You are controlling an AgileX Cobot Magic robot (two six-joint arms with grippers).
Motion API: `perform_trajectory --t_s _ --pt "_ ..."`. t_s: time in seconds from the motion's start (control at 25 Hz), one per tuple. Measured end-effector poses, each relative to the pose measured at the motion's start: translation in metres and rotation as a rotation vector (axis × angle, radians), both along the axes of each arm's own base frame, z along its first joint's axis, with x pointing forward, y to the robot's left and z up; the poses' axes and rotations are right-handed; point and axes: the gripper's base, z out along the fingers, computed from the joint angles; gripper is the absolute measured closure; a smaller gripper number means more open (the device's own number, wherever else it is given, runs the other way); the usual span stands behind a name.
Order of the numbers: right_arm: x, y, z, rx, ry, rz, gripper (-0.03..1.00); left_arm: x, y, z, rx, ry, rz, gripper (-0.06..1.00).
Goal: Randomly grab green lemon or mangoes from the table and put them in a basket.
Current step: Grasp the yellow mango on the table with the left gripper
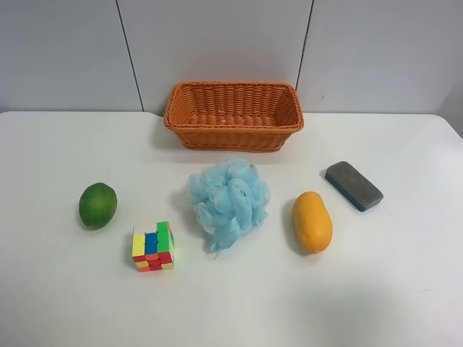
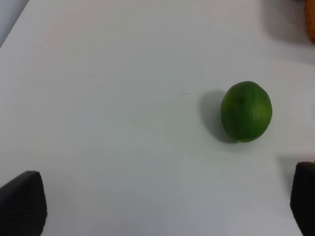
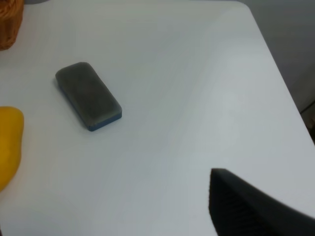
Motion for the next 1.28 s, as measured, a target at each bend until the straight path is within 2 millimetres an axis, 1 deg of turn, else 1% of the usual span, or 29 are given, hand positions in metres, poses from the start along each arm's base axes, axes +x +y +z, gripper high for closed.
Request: perform_trajectory --t_s 1.28 --pt "0.0 0.0 0.0 0.0 0.0 0.0 0.15 0.0 0.0 0.0 0.0 0.0 0.0 -0.05"
